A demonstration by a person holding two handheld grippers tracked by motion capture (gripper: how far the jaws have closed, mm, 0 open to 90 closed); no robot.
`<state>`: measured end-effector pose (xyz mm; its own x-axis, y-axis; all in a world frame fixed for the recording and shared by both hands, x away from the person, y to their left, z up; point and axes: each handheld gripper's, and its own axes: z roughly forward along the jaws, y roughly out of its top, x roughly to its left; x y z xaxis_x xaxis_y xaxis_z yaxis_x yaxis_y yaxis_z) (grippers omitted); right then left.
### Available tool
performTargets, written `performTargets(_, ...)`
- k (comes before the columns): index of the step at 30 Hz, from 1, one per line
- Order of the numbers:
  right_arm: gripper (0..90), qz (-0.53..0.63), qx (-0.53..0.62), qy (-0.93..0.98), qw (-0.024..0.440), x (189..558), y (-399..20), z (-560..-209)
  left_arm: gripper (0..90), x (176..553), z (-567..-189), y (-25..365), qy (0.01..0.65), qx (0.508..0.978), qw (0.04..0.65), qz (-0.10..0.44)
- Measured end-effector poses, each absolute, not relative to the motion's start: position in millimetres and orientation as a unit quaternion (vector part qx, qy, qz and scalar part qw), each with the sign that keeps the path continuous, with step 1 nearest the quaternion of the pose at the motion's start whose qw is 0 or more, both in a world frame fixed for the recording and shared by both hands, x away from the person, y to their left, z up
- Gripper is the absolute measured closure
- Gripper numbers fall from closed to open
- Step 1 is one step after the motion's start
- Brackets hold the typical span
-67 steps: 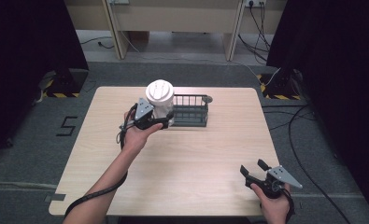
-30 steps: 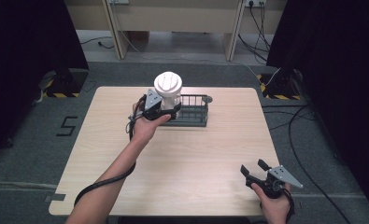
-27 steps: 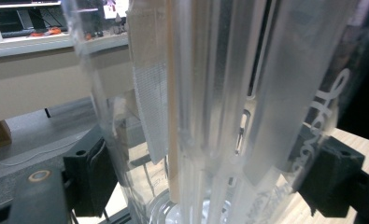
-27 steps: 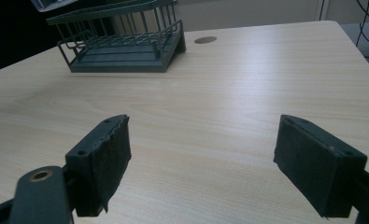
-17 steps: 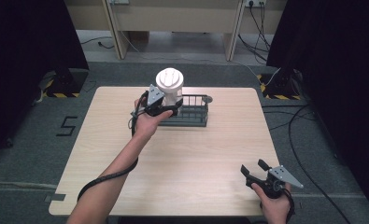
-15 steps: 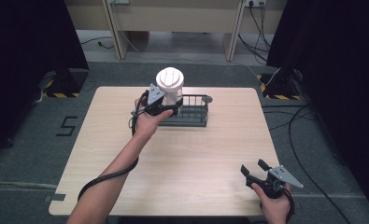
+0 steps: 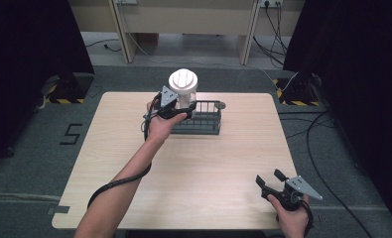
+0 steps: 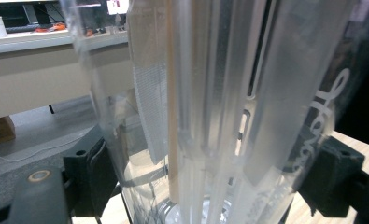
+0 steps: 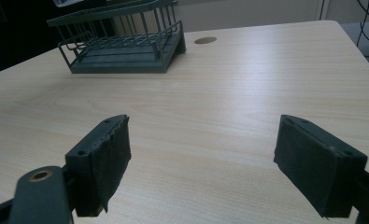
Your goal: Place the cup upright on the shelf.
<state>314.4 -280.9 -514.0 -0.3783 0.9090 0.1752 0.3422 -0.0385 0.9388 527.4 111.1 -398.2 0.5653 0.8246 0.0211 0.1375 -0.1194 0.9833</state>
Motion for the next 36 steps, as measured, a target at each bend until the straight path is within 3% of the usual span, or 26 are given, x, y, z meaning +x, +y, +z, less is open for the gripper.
performTargets(36,19.1,0.528,0.487,0.644,0.265,314.6,-280.8,-513.8,17.8,566.8,-418.0,95.6,0.392,0.688,0.534,0.298)
